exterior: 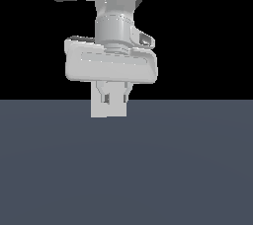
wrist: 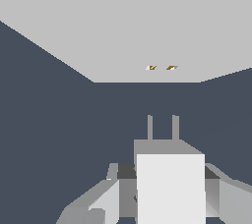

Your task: Plug the charger into the wall socket.

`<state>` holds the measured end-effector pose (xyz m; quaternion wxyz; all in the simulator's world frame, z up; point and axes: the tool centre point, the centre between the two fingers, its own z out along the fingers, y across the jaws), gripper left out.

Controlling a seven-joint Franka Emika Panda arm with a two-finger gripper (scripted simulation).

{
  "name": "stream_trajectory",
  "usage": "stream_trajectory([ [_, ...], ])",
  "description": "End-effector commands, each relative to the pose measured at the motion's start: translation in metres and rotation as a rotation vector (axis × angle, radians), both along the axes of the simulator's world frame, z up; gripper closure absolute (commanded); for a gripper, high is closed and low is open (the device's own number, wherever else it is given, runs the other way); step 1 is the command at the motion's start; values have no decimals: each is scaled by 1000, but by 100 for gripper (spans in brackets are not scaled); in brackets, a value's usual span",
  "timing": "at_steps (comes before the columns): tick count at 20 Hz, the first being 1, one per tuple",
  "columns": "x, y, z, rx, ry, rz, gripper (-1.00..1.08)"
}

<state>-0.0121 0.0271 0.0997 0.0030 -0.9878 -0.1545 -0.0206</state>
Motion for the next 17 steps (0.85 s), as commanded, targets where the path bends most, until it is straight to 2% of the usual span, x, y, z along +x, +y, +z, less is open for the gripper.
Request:
stream_trajectory([
  [1, 5, 2, 0, 0, 0, 0, 108],
  [10, 34, 11, 0, 0, 0, 1, 108],
  [17, 41, 13, 0, 0, 0, 1, 108],
])
